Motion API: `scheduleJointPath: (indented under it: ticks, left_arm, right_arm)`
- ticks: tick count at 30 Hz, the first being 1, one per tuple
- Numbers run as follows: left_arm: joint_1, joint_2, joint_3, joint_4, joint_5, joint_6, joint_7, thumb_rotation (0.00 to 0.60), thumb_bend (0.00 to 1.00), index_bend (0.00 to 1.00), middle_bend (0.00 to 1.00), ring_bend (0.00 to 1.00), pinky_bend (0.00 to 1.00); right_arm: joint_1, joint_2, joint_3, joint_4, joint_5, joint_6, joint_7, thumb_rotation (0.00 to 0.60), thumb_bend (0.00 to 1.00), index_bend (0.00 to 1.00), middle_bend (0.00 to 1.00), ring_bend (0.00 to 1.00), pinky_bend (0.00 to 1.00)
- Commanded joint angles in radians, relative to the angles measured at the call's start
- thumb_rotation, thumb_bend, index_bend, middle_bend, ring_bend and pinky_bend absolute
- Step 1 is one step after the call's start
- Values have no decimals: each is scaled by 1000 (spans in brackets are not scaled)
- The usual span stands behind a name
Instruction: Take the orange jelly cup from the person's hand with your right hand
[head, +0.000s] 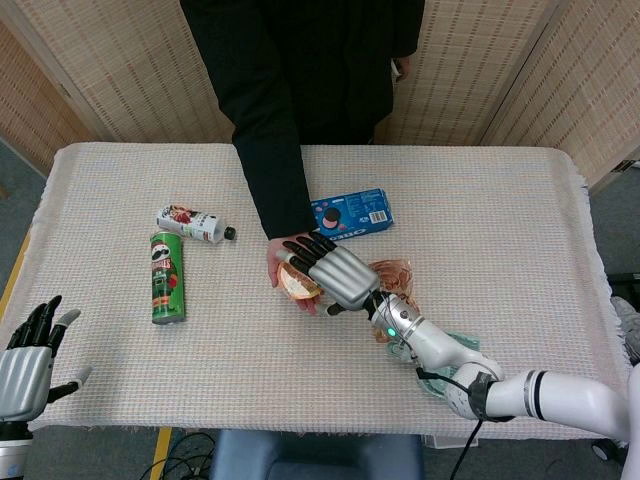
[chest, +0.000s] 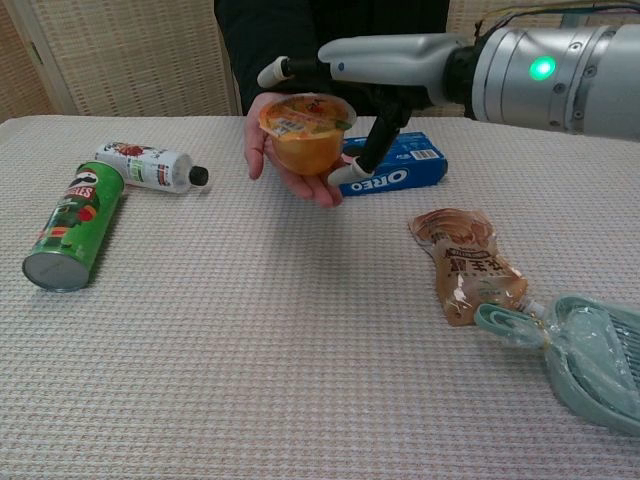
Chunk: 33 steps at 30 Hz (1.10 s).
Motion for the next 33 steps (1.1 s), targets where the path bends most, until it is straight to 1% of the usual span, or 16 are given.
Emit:
scheduleJointPath:
  ticks: [1, 4, 5, 7, 9, 12, 15, 18, 21, 26, 30, 33]
  left_arm:
    - [2, 3, 0, -3, 3, 4, 0, 600, 223, 196, 43, 45, 207]
    - [4, 4, 1, -4, 7, 7, -1, 600, 223, 196, 43, 45, 208]
    - [5, 4, 1, -3, 8, 8, -2, 600, 223, 197, 43, 46, 208]
    - [8, 4, 1, -1, 6, 10, -5, 600, 223, 197, 43, 46, 208]
    - [10, 6, 1, 0, 2, 11, -7, 600, 223, 197, 43, 46, 208]
    - [11, 6, 0, 1, 4, 13, -11, 600, 224, 197, 43, 46, 208]
    - [12, 5, 0, 4, 6, 14, -13, 600, 223, 197, 43, 46, 208]
    - [12, 6, -1, 4, 5, 12, -13, 600, 223, 197, 43, 46, 208]
    - [11, 6, -2, 4, 8, 12, -15, 600, 223, 197, 43, 46, 207]
    - [6, 3, -2, 2, 11, 5, -13, 600, 223, 197, 43, 46, 208]
    - [0, -4, -1, -1, 18, -2, -7, 600, 223, 197, 43, 46, 208]
    - [-3, -7, -1, -5, 23, -5, 1, 600, 223, 197, 43, 46, 207]
  right_arm:
    - [32, -21, -5, 23, 41, -11, -33, 600, 275, 0, 40, 0, 39]
    - [60, -33, -13, 39, 88, -14, -71, 600, 294, 0, 80, 0, 74]
    - [66, -39, -14, 42, 95, -8, -76, 600, 311, 8, 95, 0, 104]
    - [72, -52, -17, 48, 89, 17, -80, 600, 364, 64, 141, 25, 190]
    - [72, -67, -23, 60, 66, 49, -78, 600, 427, 163, 203, 104, 311]
    - [75, -81, -31, 74, 47, 70, -66, 600, 509, 270, 274, 218, 459]
    - [66, -82, -37, 74, 11, 107, -43, 600, 543, 357, 327, 285, 551]
    - [39, -53, -44, 51, -33, 157, -6, 600, 547, 397, 355, 313, 584]
    - [-5, 2, -58, 17, -71, 211, 27, 600, 547, 405, 366, 328, 599]
    - [-83, 103, -89, -18, -77, 269, 59, 600, 547, 405, 366, 328, 599]
    - [-110, 132, -119, 1, -58, 250, 84, 600, 547, 405, 366, 328, 599]
    - [-112, 127, -141, 29, -55, 223, 92, 600, 546, 405, 366, 328, 599]
